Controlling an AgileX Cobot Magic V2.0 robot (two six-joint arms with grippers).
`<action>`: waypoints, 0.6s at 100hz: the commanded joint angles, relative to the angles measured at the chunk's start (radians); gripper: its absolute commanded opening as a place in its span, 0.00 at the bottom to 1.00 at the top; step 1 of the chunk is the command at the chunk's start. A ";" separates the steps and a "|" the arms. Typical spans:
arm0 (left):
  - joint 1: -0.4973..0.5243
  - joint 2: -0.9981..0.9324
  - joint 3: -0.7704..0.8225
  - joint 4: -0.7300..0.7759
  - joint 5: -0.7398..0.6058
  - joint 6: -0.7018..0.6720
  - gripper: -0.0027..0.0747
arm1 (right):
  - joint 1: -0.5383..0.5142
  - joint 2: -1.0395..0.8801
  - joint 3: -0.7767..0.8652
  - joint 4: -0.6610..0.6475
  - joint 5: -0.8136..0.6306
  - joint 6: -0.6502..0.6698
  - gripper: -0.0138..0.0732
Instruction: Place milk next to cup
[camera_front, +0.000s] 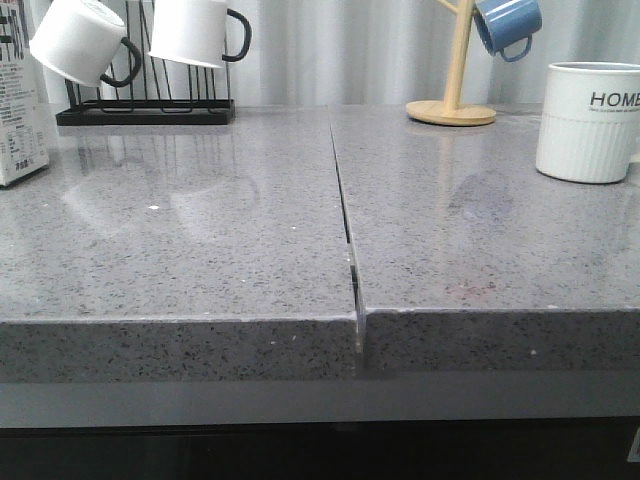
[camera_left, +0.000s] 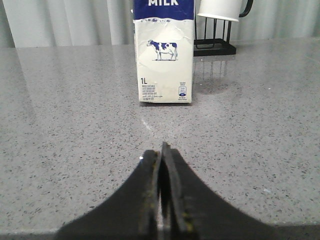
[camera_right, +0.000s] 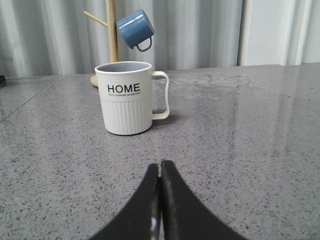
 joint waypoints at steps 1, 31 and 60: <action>0.002 -0.033 0.041 -0.011 -0.079 0.000 0.01 | -0.006 -0.018 -0.019 -0.008 -0.087 -0.006 0.08; 0.002 -0.033 0.041 -0.011 -0.079 0.000 0.01 | -0.006 -0.018 -0.019 -0.008 -0.087 -0.006 0.08; 0.002 -0.033 0.041 -0.011 -0.079 0.000 0.01 | -0.006 -0.018 -0.019 -0.016 -0.091 -0.008 0.08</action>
